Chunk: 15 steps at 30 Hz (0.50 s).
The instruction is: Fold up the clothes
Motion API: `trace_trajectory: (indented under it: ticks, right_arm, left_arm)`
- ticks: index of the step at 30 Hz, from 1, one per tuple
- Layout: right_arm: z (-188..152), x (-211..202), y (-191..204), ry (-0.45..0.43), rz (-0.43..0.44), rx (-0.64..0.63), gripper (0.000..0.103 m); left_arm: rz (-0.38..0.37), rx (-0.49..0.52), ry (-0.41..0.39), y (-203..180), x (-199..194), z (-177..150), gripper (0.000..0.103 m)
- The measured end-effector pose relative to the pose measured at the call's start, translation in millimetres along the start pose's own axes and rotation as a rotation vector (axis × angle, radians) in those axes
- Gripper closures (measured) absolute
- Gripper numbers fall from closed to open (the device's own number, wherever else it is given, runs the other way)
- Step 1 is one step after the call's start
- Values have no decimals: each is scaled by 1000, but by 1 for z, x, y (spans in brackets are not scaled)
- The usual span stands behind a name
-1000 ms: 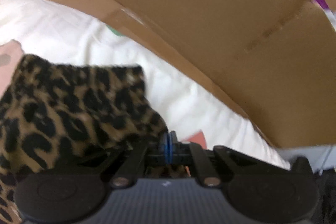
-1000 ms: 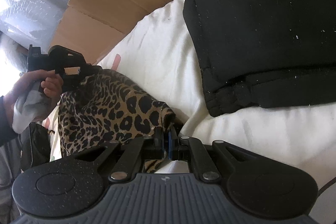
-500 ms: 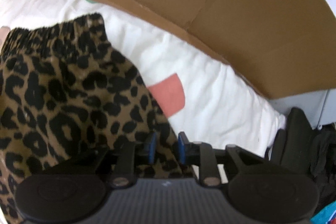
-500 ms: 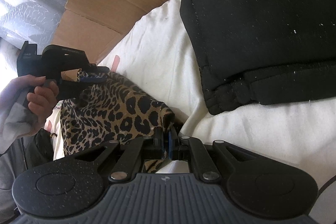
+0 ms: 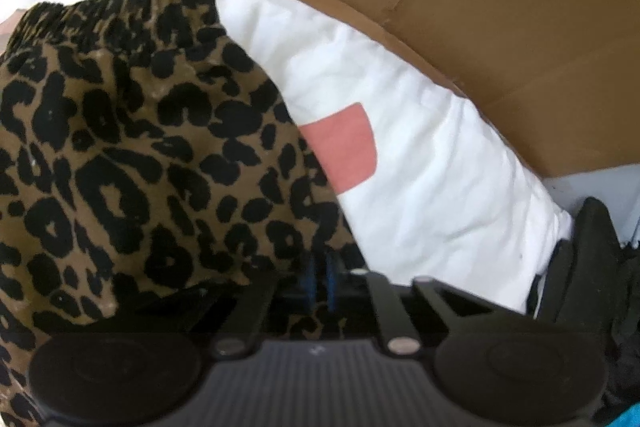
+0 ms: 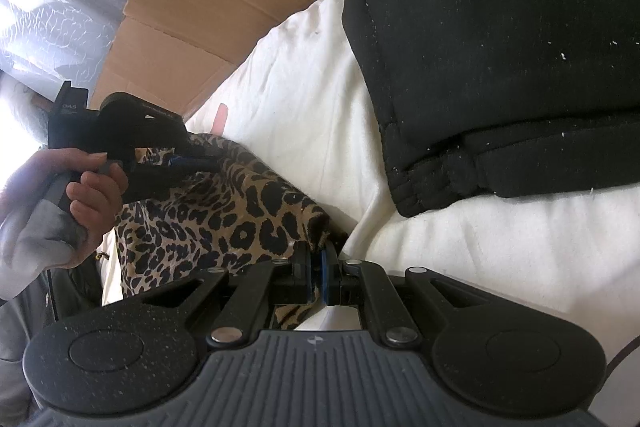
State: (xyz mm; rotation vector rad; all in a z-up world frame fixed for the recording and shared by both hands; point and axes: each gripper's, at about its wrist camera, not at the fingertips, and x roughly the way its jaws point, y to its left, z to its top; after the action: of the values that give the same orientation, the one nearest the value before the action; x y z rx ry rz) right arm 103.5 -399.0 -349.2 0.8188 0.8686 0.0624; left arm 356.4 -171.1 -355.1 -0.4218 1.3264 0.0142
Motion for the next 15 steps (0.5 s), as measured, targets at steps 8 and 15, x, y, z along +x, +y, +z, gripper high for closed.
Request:
trace_trajectory:
  ticks: [8, 15]
  right_arm:
    - [-4, -1, 0, -4, 8, 3, 101]
    - [-7, 0, -4, 15, 3, 10, 101]
  left_arm:
    - [-67, 14, -69, -12, -23, 0, 103]
    - [-76, 46, -71, -18, -18, 1, 103]
